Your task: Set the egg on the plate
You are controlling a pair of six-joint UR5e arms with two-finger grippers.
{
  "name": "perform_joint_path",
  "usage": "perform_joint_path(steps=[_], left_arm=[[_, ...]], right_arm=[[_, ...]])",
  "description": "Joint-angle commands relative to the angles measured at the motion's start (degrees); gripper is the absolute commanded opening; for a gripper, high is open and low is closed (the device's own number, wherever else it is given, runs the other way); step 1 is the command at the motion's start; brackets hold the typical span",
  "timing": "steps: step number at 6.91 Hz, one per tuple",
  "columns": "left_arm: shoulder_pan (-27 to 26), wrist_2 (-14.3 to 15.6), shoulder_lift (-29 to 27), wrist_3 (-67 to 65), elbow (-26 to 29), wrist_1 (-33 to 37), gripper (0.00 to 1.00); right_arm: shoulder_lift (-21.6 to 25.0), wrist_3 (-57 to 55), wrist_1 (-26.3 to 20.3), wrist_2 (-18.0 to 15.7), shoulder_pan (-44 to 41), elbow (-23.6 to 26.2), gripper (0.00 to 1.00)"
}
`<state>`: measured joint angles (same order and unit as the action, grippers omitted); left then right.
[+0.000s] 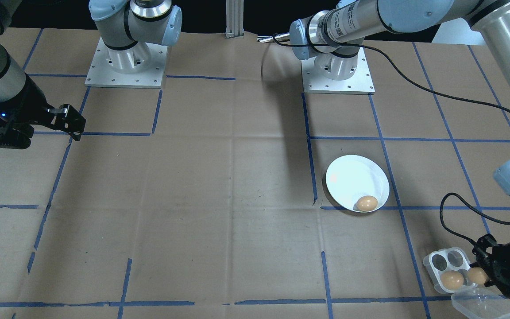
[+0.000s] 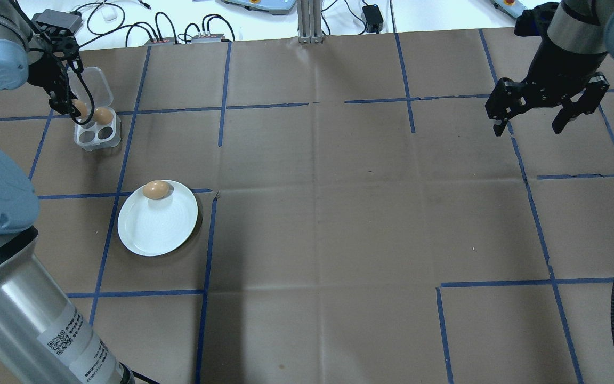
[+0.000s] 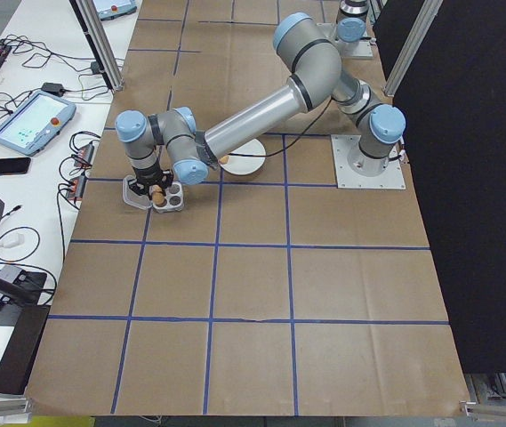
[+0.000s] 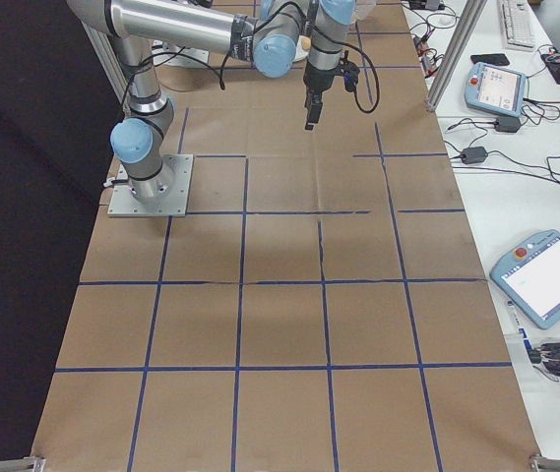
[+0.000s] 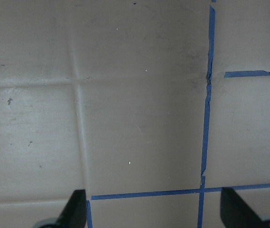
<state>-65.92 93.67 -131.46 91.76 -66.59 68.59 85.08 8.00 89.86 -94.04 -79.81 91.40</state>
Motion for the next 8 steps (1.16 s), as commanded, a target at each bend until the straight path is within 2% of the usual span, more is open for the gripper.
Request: perform_joint_path(steps=[1,3,5,6,8], left_arm=[[0.09,0.28,5.66,0.0,-0.55,4.06,0.25],[0.0,0.11,12.07,-4.88,-3.17,10.31,0.25],[-0.78,-0.42,22.59,-11.91,-16.3,9.38,0.25],[-4.53,-0.16,27.78,-15.52,-22.38,8.85,0.25],[-10.7,-0.77,34.05,-28.68,-30.14,8.49,0.25]], right_arm=[[0.0,0.0,-0.03,0.0,0.0,0.0,1.0],[0.0,0.0,-0.03,0.0,0.0,0.0,1.0],[0.0,0.0,-0.03,0.09,0.0,0.0,1.0],[0.0,0.0,-0.03,0.0,0.0,0.0,1.0],[0.0,0.0,0.06,0.09,0.0,0.0,1.0]])
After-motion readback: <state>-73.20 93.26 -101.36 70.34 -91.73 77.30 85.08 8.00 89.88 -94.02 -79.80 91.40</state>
